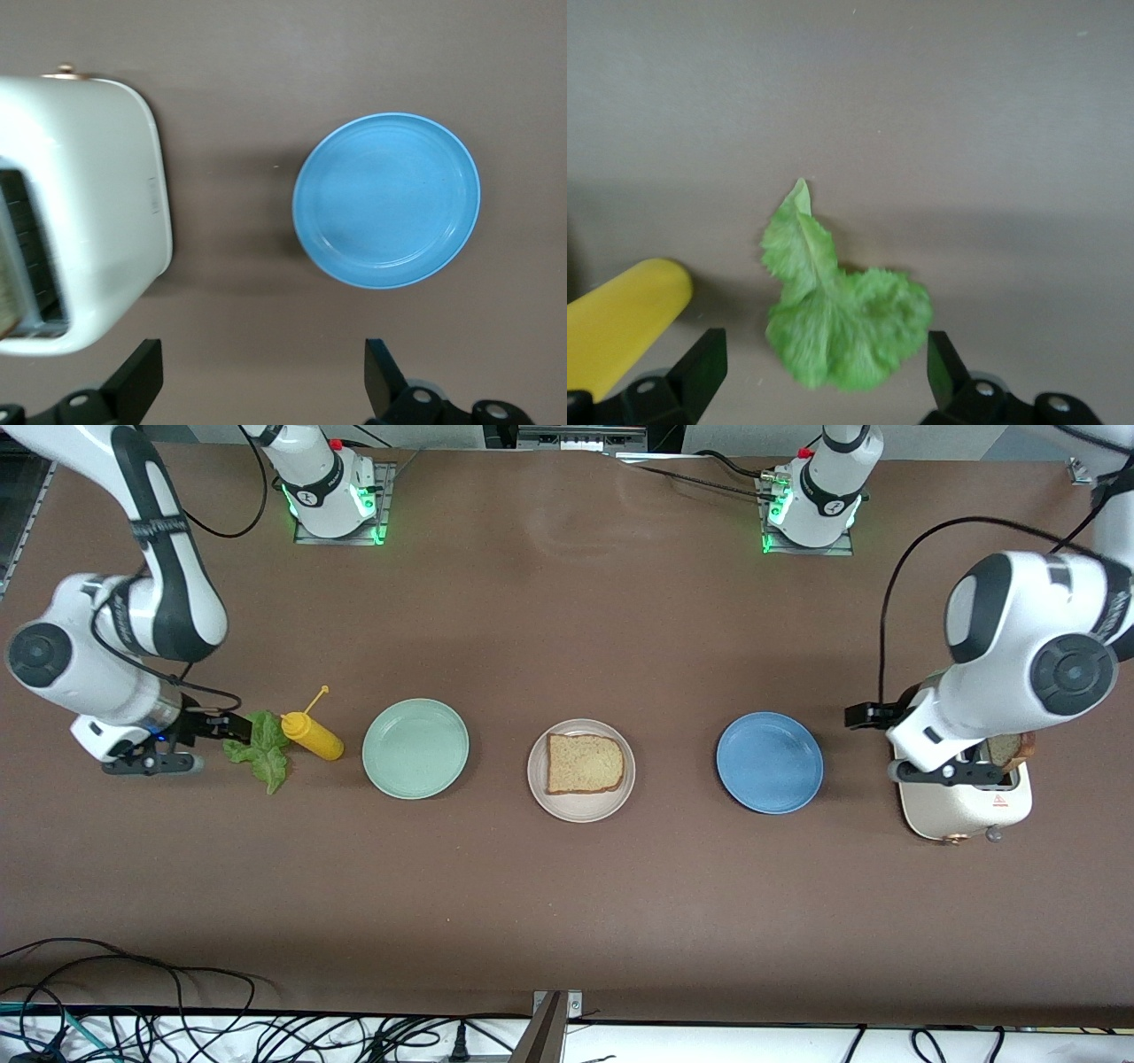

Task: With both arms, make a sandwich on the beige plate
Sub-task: 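Reach the right gripper to the lettuce while the left gripper withdraws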

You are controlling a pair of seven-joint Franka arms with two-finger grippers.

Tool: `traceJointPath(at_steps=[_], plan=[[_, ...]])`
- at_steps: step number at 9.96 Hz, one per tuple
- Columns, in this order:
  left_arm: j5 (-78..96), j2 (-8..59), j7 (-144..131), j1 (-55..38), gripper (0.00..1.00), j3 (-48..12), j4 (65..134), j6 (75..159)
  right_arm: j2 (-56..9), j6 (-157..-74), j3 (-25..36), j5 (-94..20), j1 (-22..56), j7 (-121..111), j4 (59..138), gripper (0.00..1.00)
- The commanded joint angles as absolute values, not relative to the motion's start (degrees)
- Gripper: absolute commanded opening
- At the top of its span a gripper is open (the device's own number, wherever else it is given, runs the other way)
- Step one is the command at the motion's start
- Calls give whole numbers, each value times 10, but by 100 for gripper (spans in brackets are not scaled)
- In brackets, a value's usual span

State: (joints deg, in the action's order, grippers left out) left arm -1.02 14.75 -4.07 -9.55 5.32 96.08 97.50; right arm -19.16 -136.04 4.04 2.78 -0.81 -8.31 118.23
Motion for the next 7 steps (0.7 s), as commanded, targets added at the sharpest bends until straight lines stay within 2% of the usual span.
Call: traceJointPath(at_steps=[1, 3, 4, 5, 6, 7], plan=[[-31, 125, -27, -78, 100, 47, 924, 907, -251, -1423, 39, 35, -18, -123, 1185, 100], [-31, 113, -4, -68, 100, 47, 897, 882, -279, -1491, 40, 35, -25, -150, 1207, 100], [-31, 105, -4, -68, 100, 47, 895, 873, -284, -1499, 40, 34, -25, -156, 1212, 100], [-32, 96, -4, -65, 100, 47, 895, 866, -285, -1500, 40, 33, -25, -156, 1211, 88], [-31, 89, -1, -57, 100, 47, 893, 861, -283, -1498, 41, 33, -25, -158, 1209, 53], [-31, 84, 1, -56, 100, 47, 890, 857, -283, -1494, 41, 33, -25, -159, 1210, 27]])
